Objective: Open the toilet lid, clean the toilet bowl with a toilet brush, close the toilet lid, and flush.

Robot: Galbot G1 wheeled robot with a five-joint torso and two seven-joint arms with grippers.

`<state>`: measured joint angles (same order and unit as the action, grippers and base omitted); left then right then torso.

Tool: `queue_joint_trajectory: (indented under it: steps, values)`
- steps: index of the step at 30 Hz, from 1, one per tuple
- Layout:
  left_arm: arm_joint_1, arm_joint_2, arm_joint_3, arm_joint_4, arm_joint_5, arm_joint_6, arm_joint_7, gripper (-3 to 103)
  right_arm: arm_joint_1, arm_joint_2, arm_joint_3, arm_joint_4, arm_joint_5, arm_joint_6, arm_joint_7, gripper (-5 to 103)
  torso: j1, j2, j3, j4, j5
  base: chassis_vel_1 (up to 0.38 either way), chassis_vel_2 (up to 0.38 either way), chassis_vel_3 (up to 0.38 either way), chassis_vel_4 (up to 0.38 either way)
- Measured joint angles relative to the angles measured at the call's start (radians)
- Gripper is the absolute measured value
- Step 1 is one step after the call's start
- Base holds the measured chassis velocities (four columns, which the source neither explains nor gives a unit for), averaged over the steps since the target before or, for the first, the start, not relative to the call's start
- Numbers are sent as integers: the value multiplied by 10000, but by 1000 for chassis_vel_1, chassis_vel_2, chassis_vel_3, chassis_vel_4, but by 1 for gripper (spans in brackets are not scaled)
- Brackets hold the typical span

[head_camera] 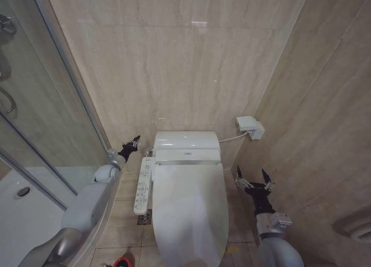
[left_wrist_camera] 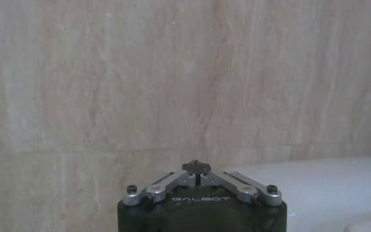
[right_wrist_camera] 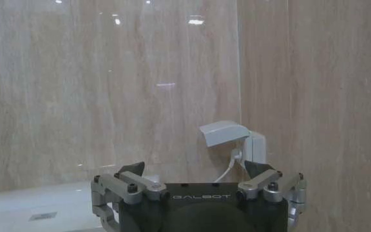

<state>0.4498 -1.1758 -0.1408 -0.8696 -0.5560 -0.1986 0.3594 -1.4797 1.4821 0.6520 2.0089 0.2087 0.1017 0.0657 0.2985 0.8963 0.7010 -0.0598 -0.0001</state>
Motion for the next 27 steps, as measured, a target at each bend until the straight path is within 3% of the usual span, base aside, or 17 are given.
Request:
queue_joint_trajectory:
  steps: [7, 27]
  values:
    - [-438, 32, 237, 566, 207, -204, 331, 0, 0, 0, 0, 0, 0, 0, 0, 100, 0, 0, 0, 0, 1, 0, 0, 0, 0]
    - [-544, -375, 152, 787, 374, -303, 371, 0, 0, -1, 0, 0, 0, 0, 0, 100, 2, 2, 0, -1, 1, -22, 16, 18, -18]
